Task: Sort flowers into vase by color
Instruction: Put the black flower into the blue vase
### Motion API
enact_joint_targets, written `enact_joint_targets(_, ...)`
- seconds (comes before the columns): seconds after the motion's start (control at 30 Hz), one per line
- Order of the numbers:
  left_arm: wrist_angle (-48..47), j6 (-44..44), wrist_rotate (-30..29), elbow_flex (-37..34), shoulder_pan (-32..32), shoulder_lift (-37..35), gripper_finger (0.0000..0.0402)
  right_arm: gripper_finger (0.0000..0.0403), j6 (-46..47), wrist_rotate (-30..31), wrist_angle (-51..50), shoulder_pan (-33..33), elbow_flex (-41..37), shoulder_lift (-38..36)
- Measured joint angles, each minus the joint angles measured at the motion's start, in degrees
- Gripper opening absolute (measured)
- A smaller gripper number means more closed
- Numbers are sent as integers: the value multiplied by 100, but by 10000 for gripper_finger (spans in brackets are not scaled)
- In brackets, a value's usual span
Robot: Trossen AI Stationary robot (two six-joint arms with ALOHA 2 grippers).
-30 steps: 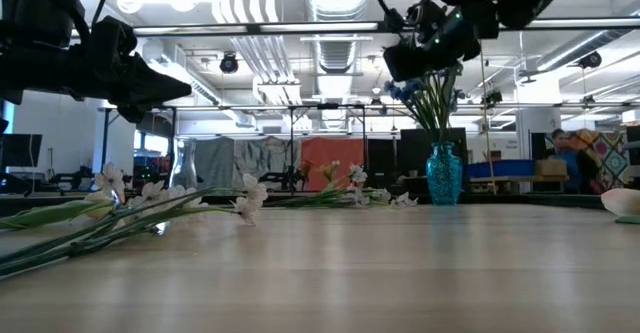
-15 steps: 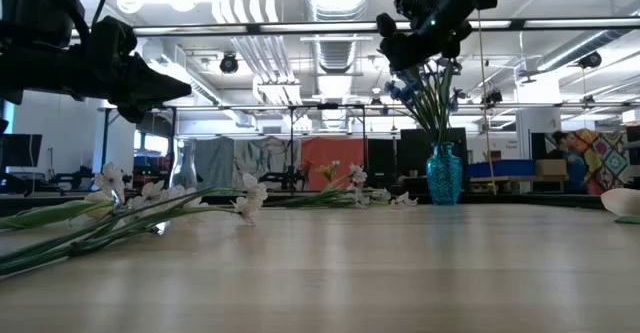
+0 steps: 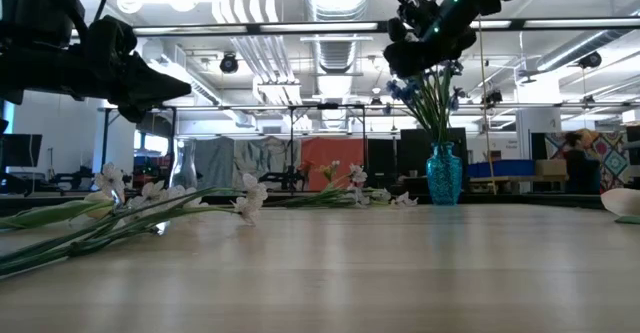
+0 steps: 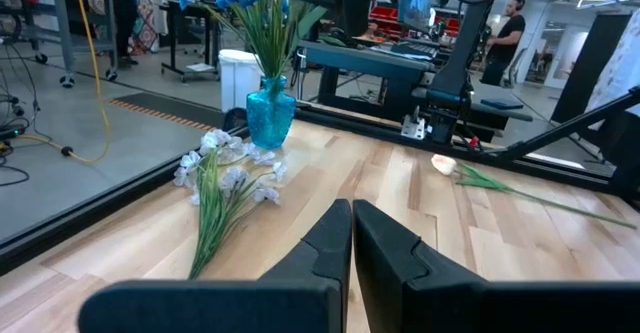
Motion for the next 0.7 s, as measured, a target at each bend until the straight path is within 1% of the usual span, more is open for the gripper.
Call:
enact_joint_targets(0.13, 0, 0, -2, 0, 0, 0, 0, 11, 164, -15, 1, -81, -123, 0)
enact_joint_targets(0.27, 0, -10, 15, 0, 0, 0, 0, 11, 309, -155, -1, -201, -237, 0)
enact_joint_targets(0.63, 0, -41, 20, 0, 0, 2, 0, 14, 327, -302, -1, -353, -279, 0)
enact_joint_targets(0.7, 0, -42, 21, 0, 0, 1, 0, 21, 318, -302, -2, -351, -279, 0)
